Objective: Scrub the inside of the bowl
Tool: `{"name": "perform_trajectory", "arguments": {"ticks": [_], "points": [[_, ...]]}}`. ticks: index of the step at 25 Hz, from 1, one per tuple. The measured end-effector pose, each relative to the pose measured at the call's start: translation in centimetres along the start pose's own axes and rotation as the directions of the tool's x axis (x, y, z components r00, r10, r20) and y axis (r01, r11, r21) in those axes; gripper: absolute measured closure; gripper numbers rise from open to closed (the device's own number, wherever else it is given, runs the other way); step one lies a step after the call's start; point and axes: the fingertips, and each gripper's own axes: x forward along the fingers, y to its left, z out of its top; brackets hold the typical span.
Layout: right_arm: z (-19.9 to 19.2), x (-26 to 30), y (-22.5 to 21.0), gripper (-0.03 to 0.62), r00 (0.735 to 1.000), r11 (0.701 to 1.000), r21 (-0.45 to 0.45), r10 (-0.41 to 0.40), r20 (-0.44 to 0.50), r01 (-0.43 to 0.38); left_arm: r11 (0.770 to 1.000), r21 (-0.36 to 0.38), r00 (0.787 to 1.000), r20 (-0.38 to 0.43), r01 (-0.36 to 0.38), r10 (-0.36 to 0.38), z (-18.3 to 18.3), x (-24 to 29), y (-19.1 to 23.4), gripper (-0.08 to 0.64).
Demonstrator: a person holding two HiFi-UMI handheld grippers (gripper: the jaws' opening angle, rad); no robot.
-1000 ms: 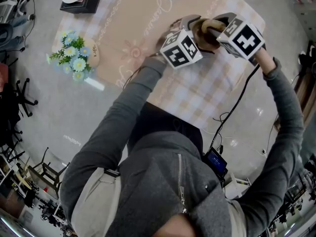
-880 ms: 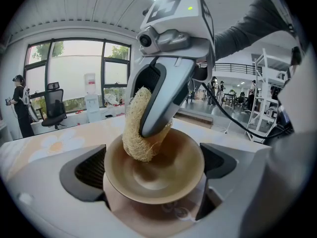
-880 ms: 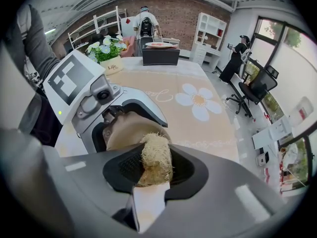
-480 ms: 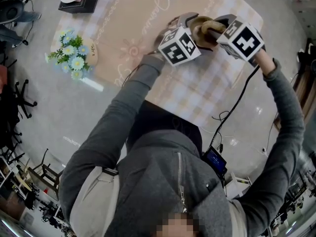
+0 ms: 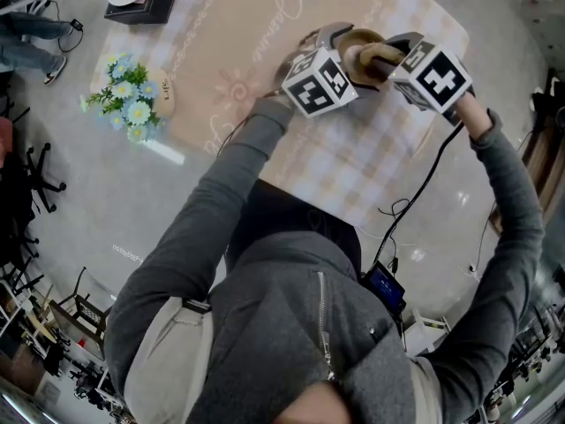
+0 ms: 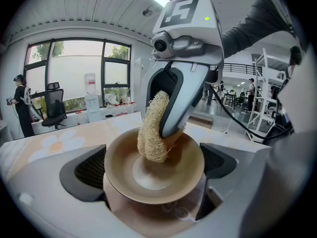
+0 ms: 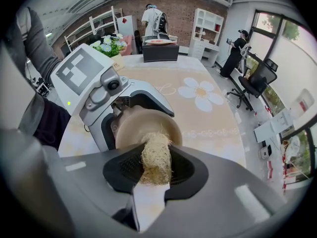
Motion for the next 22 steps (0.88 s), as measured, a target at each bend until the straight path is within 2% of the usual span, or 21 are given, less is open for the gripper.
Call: {"name": "perform_trajectory", "arguments": {"ticks": [9,22], "points": [[-0.5,0.1,0.8,0.488,0.999,0.999,0.021,0.030,-0.034,-0.029,1.000,-0.001,1.000,0.000,0.000,0.000,0.1,0.0,0.0,-0.021],[-0.4,0.6,2.4,0.489,0.990,0.991,0.061,0.122,-0.066,-0.118,1.000,-0.001,1.000,-0.001,0.001,-0.001,0.0,0.0,0.0,-0.023]]}}
